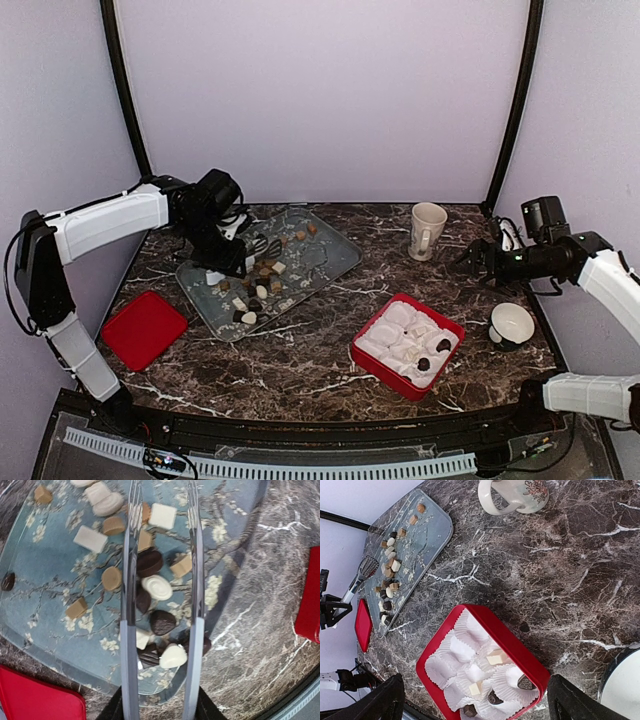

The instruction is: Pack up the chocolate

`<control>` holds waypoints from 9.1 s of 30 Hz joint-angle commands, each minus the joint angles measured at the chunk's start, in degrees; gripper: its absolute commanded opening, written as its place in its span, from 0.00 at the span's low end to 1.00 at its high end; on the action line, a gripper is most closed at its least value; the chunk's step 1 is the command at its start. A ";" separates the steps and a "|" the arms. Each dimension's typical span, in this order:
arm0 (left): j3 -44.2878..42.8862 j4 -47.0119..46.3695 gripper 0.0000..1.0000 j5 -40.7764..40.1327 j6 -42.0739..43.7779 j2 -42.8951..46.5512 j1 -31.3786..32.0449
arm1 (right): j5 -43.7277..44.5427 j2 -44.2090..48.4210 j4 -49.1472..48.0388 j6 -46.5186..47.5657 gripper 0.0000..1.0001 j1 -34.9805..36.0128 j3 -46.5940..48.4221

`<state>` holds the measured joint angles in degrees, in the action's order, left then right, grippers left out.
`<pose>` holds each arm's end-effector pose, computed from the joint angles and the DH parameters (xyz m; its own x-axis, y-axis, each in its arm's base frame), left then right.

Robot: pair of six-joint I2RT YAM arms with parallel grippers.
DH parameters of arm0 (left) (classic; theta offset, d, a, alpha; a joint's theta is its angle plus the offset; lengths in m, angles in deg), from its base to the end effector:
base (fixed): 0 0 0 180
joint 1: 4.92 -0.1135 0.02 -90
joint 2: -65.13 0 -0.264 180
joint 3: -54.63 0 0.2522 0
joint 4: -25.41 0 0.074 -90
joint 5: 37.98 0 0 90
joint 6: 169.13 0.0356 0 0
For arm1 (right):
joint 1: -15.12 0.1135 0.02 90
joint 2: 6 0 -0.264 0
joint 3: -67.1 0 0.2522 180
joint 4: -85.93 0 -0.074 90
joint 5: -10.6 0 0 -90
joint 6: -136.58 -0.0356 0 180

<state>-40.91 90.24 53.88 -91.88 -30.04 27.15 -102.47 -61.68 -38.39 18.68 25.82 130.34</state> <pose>0.2902 -0.1832 0.2792 -0.8655 0.2820 -0.4140 0.3604 0.9246 -0.1237 0.1865 0.0494 0.2852 -0.8468 0.2781 -0.4535 -0.0358 0.8207 0.5702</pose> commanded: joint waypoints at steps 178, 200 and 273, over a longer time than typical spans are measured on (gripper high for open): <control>-1.03 5.95 0.41 7.95 -7.11 10.40 -6.94 | -2.81 0.54 -2.67 1.42 1.00 -1.80 -2.84; 13.40 6.16 0.41 2.88 -5.40 10.89 -11.99 | -2.93 -1.24 -2.89 1.87 1.00 -1.82 -2.41; -12.59 4.88 0.20 10.54 -4.36 -6.12 35.15 | -3.41 2.51 -4.11 -0.37 1.00 -1.82 -6.33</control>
<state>-49.76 94.70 64.11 -96.49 -34.87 62.13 -105.38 -60.43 -41.37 19.03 24.42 124.83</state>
